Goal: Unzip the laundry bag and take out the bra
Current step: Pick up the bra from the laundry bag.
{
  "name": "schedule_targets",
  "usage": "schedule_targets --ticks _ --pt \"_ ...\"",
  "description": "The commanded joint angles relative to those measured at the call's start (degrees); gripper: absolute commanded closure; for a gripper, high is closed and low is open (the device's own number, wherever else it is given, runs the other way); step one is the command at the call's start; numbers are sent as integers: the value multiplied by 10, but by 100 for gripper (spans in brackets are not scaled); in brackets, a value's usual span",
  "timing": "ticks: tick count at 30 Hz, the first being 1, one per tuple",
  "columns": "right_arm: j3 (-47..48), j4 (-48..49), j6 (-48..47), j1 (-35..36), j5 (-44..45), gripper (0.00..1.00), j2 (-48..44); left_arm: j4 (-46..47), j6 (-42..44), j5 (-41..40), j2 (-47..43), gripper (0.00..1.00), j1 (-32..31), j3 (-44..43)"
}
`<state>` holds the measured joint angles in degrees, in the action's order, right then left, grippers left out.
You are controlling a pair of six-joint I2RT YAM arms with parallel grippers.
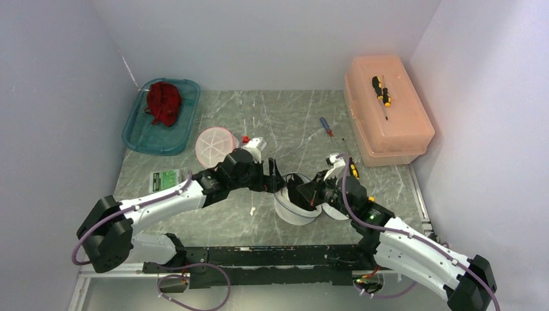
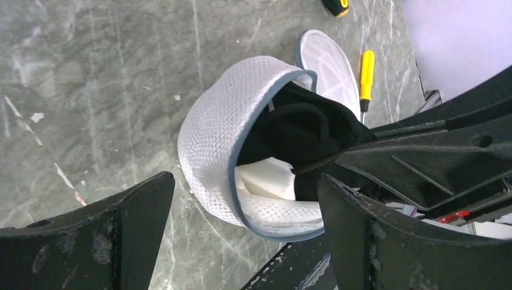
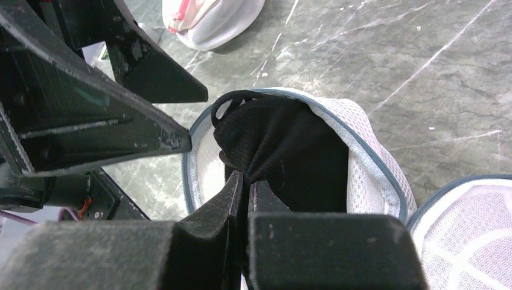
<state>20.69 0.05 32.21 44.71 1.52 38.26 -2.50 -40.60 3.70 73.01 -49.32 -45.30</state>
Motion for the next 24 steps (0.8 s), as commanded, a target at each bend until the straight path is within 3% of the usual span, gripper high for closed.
schedule_targets --ticks 1,8,16,24 --pt "1 42 11 0 16 100 1 21 8 30 16 7 -24 -11" --pt "-2 41 12 -1 14 100 -1 4 22 13 42 16 -51 -25" --pt "10 36 9 -1 -34 99 8 -6 19 -20 87 46 -56 -34" --pt "31 2 4 -1 -61 49 -14 1 23 -33 98 71 -56 -35"
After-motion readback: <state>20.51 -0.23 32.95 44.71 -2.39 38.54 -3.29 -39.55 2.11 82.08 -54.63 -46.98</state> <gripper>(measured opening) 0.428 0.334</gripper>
